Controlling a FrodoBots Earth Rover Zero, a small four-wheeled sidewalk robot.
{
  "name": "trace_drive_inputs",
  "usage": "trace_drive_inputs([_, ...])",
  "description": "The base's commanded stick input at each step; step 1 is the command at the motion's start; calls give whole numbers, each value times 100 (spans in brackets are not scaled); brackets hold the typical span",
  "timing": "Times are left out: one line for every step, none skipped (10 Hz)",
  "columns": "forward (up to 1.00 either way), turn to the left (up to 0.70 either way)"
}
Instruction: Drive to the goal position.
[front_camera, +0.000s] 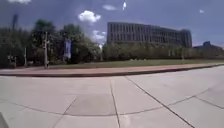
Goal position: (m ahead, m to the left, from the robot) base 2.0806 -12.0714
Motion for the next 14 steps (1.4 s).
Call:
trace_drive_inputs([0,-50])
trace_drive_inputs([0,-50])
trace_drive_inputs([0,-50])
trace_drive_inputs([0,-50])
trace_drive_inputs([0,-50])
trace_drive_inputs([0,-50])
trace_drive_inputs([0,-50])
trace_drive_inputs([0,-50])
trace_drive_inputs([0,-50])
trace_drive_inputs([0,-50])
trace_drive_inputs([0,-50])
trace_drive_inputs([0,-50])
trace_drive_inputs([0,-50])
trace_drive_inputs([0,-50])
